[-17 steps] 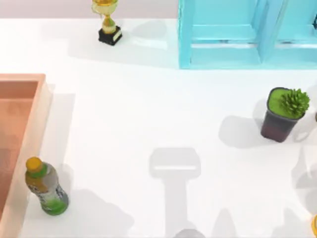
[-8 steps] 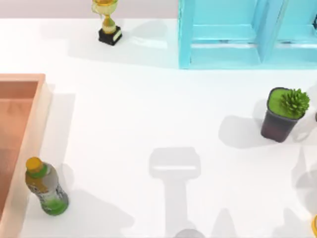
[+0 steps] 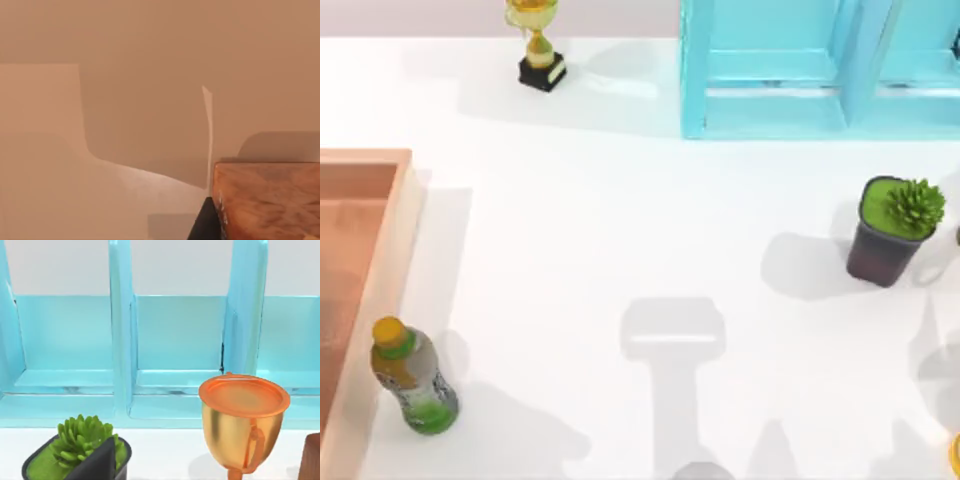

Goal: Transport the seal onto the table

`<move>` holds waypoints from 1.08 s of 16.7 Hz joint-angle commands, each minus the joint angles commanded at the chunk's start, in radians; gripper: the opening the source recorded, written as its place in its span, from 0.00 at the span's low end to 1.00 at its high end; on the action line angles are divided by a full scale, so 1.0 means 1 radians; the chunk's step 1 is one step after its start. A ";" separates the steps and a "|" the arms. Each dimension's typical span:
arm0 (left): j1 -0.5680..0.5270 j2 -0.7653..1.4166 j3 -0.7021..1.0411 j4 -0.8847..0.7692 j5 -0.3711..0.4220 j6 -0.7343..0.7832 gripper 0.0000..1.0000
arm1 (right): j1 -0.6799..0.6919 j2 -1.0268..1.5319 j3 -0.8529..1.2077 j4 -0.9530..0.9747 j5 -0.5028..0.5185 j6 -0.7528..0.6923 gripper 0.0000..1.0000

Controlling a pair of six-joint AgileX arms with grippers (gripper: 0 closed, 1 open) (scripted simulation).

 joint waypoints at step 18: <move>-0.182 -0.143 0.193 -0.133 -0.030 -0.045 0.00 | 0.000 0.000 0.000 0.000 0.000 0.000 1.00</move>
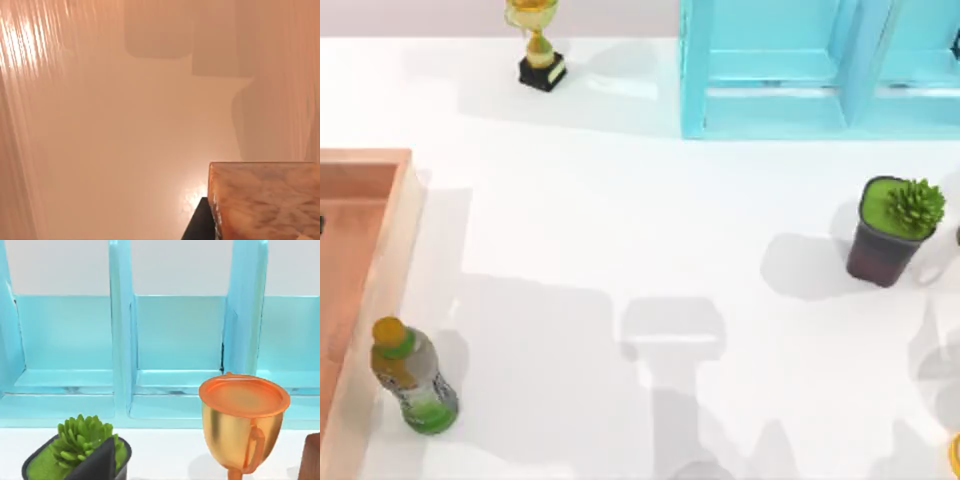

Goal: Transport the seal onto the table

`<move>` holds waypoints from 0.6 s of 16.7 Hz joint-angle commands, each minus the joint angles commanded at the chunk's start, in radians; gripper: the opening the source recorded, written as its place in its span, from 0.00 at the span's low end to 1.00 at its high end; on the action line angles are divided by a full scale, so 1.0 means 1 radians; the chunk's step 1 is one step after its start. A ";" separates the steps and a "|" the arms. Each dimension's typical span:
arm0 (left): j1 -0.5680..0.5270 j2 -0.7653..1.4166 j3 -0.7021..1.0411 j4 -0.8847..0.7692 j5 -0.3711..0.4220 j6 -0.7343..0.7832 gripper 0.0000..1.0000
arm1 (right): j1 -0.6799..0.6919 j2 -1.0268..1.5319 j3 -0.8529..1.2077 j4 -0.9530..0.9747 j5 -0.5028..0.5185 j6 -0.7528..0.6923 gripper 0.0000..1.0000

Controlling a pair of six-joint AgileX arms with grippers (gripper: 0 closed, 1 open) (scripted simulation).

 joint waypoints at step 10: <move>-0.353 -0.063 0.231 -0.433 0.023 -0.463 0.00 | 0.000 0.000 0.000 0.000 0.000 0.000 1.00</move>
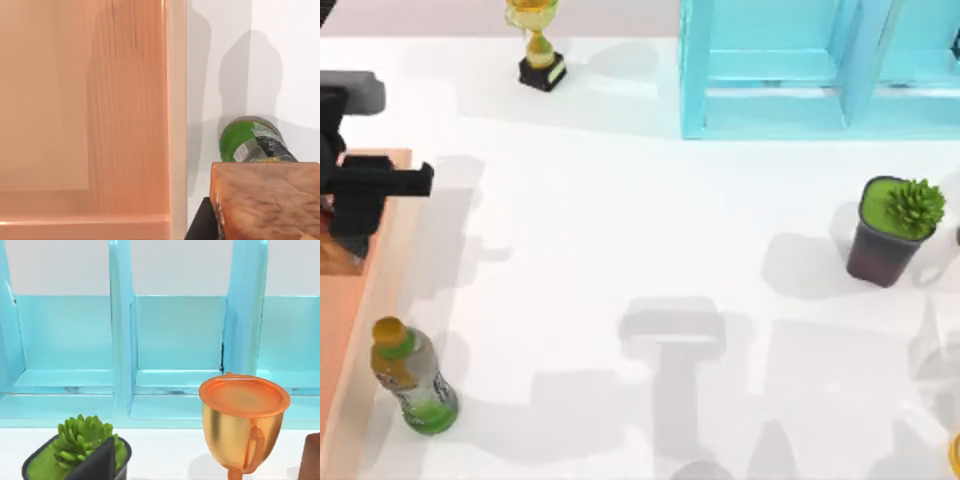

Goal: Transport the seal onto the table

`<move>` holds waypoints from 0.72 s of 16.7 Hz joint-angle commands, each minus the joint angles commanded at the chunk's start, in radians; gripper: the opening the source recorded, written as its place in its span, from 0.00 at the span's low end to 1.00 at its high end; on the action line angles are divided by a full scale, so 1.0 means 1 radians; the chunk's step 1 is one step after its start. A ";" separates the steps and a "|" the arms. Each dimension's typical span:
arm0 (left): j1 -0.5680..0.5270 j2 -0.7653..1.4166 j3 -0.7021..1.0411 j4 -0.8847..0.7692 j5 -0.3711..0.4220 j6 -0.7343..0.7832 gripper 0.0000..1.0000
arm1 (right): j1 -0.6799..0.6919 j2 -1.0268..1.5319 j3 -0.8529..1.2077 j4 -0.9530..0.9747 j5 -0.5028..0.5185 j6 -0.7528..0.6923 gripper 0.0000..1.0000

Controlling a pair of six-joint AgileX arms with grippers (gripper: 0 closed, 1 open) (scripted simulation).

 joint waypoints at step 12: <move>-0.118 0.167 0.110 0.017 0.006 -0.147 0.00 | 0.000 0.000 0.000 0.000 0.000 0.000 1.00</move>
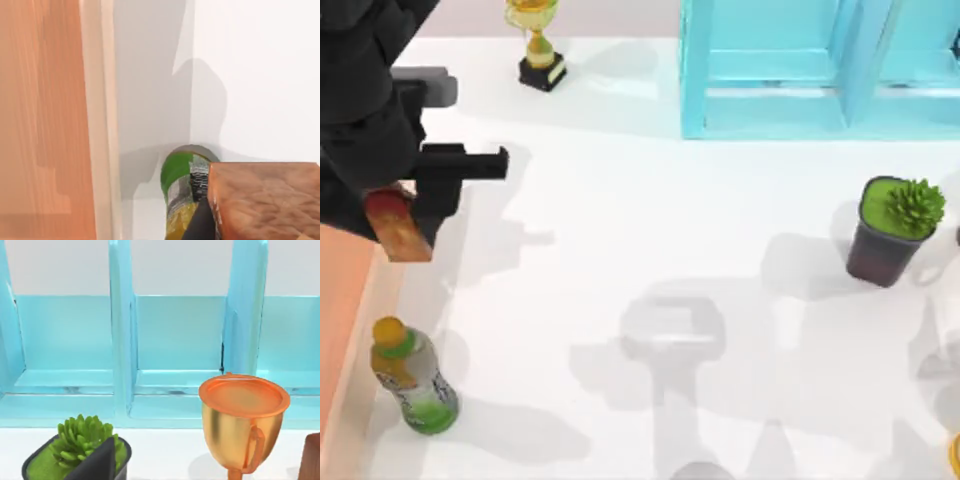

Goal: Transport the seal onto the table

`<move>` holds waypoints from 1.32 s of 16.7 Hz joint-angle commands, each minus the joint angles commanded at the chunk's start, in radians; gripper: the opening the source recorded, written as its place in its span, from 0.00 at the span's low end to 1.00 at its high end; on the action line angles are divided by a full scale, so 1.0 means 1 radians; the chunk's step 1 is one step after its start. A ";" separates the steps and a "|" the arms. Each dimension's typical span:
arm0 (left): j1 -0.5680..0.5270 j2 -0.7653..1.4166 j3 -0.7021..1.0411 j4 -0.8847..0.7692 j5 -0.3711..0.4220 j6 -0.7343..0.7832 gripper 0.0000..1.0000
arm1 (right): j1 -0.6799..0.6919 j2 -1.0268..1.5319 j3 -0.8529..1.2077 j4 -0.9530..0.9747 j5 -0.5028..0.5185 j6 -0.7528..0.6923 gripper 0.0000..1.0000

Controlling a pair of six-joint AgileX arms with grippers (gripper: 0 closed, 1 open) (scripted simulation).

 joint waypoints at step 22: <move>-0.305 0.522 0.226 0.272 0.005 -0.296 0.00 | 0.000 0.000 0.000 0.000 0.000 0.000 1.00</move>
